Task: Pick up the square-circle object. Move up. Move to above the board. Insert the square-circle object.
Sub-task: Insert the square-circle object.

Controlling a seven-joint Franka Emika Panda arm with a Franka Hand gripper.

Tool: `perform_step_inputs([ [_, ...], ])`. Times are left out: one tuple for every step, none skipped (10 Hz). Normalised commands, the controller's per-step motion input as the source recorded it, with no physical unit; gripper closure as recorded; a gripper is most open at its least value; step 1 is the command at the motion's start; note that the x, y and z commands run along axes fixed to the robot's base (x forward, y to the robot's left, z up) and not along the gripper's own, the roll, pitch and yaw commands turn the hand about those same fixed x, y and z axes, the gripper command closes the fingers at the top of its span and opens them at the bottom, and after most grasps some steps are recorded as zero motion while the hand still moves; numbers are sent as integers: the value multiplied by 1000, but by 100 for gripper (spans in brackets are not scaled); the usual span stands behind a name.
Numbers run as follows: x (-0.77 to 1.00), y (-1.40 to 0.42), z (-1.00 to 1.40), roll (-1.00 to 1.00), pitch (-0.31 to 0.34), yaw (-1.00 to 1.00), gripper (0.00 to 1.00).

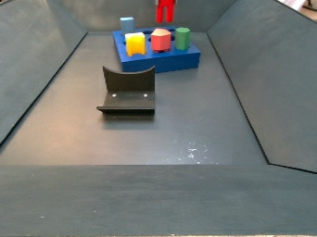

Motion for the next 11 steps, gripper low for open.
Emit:
perform_step_inputs([
  [0, 0, -226, 41, -24, 0, 100],
  [-51, 0, -240, 4, -83, 0, 100],
  [-6, -89, -369, 4, -151, 40, 100],
  [0, -51, -397, 3, -139, 6, 100],
  [0, -46, -309, 0, -136, 9, 100],
  [0, -14, -280, 0, -139, 0, 100],
  [0, -3, -317, 0, -140, 0, 100],
  [-43, 0, -337, 0, -133, 0, 100],
  [-151, 40, -260, 0, -103, 0, 100],
  [-126, 14, -231, 0, -96, 0, 100],
  [-23, 0, -134, 0, -87, 0, 100],
])
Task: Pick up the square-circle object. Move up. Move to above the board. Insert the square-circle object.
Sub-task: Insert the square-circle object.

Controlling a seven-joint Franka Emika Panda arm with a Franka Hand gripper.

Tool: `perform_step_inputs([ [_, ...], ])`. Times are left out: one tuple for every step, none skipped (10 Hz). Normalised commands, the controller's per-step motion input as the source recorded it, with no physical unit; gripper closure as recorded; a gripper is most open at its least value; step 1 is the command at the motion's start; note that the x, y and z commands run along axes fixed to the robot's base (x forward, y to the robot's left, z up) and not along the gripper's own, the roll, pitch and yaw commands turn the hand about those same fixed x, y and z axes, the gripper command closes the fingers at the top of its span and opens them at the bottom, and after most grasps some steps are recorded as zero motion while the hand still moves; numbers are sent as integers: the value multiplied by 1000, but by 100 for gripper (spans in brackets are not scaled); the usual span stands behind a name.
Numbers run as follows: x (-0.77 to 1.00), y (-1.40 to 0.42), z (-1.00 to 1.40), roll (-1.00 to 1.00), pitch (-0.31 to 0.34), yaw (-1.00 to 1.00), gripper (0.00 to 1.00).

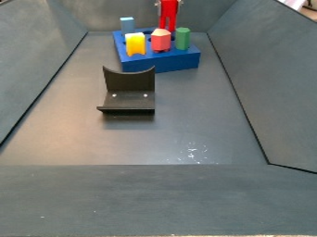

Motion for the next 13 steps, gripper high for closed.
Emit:
perform_step_inputs([
  [-29, 0, -83, -30, -99, 0, 100],
  [-43, 0, -214, 0, -79, 0, 100],
  [-46, 0, -246, 39, -56, 0, 100],
  [0, 0, -77, 191, 0, 86, 100],
  [160, 180, 0, 377, 90, 354, 100],
  [60, 140, 0, 430, 91, 414, 100],
  [0, -3, -94, 470, 0, 406, 100],
  [-89, -346, -366, 367, -113, 226, 100],
  [-137, -377, -591, 316, -187, 137, 100],
  [-106, -283, -683, 266, -184, 83, 100],
  [-9, -177, -734, 203, -177, 31, 100],
  [34, 0, -551, 0, -111, 0, 100],
  [220, 383, -323, -63, 0, -29, 100],
])
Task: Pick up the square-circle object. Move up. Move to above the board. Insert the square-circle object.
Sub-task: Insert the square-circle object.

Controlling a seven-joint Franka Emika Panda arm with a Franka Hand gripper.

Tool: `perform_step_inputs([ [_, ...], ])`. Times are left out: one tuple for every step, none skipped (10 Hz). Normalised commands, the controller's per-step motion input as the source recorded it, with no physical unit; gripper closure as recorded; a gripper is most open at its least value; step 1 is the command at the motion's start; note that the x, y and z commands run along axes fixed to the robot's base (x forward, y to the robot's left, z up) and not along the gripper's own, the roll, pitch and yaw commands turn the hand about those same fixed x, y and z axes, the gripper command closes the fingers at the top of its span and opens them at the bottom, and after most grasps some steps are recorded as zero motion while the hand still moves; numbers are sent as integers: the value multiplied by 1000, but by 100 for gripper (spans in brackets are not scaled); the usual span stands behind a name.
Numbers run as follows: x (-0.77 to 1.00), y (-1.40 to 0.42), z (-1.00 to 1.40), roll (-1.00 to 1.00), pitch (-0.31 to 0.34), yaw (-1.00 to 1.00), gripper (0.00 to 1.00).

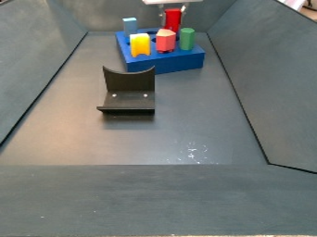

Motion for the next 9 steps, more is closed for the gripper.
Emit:
perform_step_inputs([
  [237, 200, -80, -51, 3, 0, 100],
  [0, 0, 0, 7, 0, 0, 100],
  [0, 0, -6, 9, 0, 0, 100],
  [-57, 0, -497, 136, -104, 0, 100],
  [-151, -6, -823, 176, -164, 0, 100],
  [-66, -6, -920, 161, -119, 0, 100],
  [0, -9, -574, 91, -77, 0, 100],
  [0, 0, 0, -14, 0, 0, 100],
  [0, 0, 0, 0, 0, 0, 100],
])
